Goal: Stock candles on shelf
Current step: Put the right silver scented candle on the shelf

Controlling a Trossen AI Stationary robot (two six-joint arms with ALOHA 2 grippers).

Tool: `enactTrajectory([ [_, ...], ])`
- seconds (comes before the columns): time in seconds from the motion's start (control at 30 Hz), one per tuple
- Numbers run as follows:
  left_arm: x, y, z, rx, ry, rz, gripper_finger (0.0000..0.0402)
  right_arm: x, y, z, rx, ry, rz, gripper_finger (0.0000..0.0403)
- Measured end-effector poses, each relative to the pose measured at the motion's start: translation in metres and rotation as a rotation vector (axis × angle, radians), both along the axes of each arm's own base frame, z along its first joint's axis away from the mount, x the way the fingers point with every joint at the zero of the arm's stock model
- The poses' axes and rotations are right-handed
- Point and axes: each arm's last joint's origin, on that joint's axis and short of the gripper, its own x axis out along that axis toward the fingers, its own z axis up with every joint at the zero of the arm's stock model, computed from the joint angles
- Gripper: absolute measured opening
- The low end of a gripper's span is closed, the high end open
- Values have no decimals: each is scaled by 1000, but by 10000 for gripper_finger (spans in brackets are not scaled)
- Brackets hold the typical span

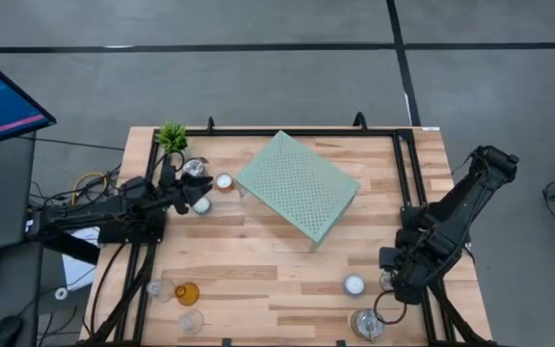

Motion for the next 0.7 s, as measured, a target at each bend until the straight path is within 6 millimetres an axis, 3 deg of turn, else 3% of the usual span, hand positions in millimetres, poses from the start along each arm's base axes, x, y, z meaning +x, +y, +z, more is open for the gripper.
enactTrajectory([
  [0.27, 1, -3, 1, 22, -1, -101, 294, -12, 4, 4, 4, -6, 32, 398],
  [0.7, 1, -4, 1, 12, -7, -145, 294, -12, 5, 4, -13, -53, -34, 398],
])
